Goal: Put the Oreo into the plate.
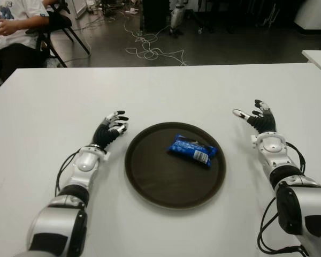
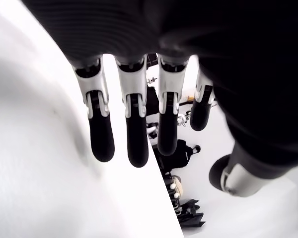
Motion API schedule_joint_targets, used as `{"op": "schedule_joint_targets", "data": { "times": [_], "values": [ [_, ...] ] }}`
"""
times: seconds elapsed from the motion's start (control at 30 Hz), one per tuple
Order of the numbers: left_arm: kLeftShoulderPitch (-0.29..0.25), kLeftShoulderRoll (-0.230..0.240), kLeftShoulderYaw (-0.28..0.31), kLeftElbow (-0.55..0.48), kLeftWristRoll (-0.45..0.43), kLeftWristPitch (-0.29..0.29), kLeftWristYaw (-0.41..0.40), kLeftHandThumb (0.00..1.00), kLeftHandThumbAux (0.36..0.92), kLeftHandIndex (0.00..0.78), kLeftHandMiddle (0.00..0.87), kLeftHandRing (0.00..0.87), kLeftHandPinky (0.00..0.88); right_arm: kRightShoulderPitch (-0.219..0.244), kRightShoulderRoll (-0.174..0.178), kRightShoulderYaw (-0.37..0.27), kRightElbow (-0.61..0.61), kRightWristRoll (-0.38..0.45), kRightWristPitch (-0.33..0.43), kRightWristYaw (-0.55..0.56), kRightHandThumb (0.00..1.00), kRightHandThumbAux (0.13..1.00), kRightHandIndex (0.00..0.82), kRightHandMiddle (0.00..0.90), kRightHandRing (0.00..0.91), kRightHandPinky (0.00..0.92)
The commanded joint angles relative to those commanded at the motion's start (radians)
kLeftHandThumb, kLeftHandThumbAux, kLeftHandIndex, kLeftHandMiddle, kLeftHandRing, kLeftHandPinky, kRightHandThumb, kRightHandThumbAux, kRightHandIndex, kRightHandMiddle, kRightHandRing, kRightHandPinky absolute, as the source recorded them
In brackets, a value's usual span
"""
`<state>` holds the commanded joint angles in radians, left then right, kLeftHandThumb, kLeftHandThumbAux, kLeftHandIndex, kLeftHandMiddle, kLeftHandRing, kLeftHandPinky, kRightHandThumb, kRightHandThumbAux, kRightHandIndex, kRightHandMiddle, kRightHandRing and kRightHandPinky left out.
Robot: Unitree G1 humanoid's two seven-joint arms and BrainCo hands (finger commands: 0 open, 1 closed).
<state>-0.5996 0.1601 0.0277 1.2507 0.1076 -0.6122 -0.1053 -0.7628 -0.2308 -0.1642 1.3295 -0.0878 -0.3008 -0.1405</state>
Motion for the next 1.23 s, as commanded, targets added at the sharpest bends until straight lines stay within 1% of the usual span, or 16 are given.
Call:
{"op": "schedule_joint_targets", "data": {
  "times": [0.33, 0.5, 0.73, 0.87, 1.07, 1.13, 1.17, 1.23],
  "values": [
    [0.001, -0.003, 0.018, -0.001, -0.019, 0.001, -0.025, 0.335, 0.581, 0.193, 0.276, 0.309, 0.365, 0.003, 0.01, -0.015, -0.005, 0.005, -0.015, 0.012, 0.0, 0.718, 0.086, 0.103, 0.086, 0.065],
    [0.0, -0.002, 0.024, -0.001, -0.023, 0.004, -0.03, 0.322, 0.576, 0.188, 0.277, 0.31, 0.368, 0.008, 0.013, -0.011, -0.008, 0.001, -0.033, 0.016, 0.0, 0.715, 0.079, 0.098, 0.08, 0.055],
    [-0.002, -0.002, 0.031, 0.004, -0.026, 0.013, -0.032, 0.319, 0.575, 0.189, 0.282, 0.312, 0.363, 0.006, 0.015, -0.008, -0.008, -0.001, -0.034, 0.014, 0.0, 0.715, 0.086, 0.101, 0.076, 0.042],
    [-0.001, -0.008, 0.048, 0.002, -0.044, 0.017, -0.037, 0.319, 0.573, 0.181, 0.28, 0.307, 0.348, 0.007, 0.015, -0.002, -0.007, -0.007, -0.033, 0.016, 0.0, 0.728, 0.097, 0.11, 0.086, 0.048],
    [-0.002, -0.013, 0.067, -0.003, -0.068, 0.031, -0.046, 0.314, 0.575, 0.173, 0.284, 0.296, 0.322, 0.01, 0.017, -0.001, -0.007, -0.007, -0.039, 0.029, 0.0, 0.744, 0.141, 0.151, 0.13, 0.095],
    [-0.004, -0.014, 0.079, -0.005, -0.081, 0.046, -0.051, 0.301, 0.579, 0.17, 0.28, 0.288, 0.311, 0.012, 0.018, -0.003, -0.007, -0.004, -0.046, 0.041, 0.0, 0.756, 0.16, 0.176, 0.164, 0.146],
    [-0.006, -0.015, 0.085, -0.006, -0.088, 0.055, -0.053, 0.295, 0.586, 0.168, 0.278, 0.283, 0.307, 0.013, 0.019, -0.004, -0.007, -0.003, -0.05, 0.046, 0.0, 0.769, 0.175, 0.201, 0.197, 0.194],
    [-0.009, -0.017, 0.098, -0.006, -0.103, 0.075, -0.055, 0.284, 0.596, 0.165, 0.271, 0.275, 0.299, 0.015, 0.02, -0.007, -0.007, 0.001, -0.056, 0.056, 0.0, 0.777, 0.192, 0.227, 0.231, 0.237]
  ]
}}
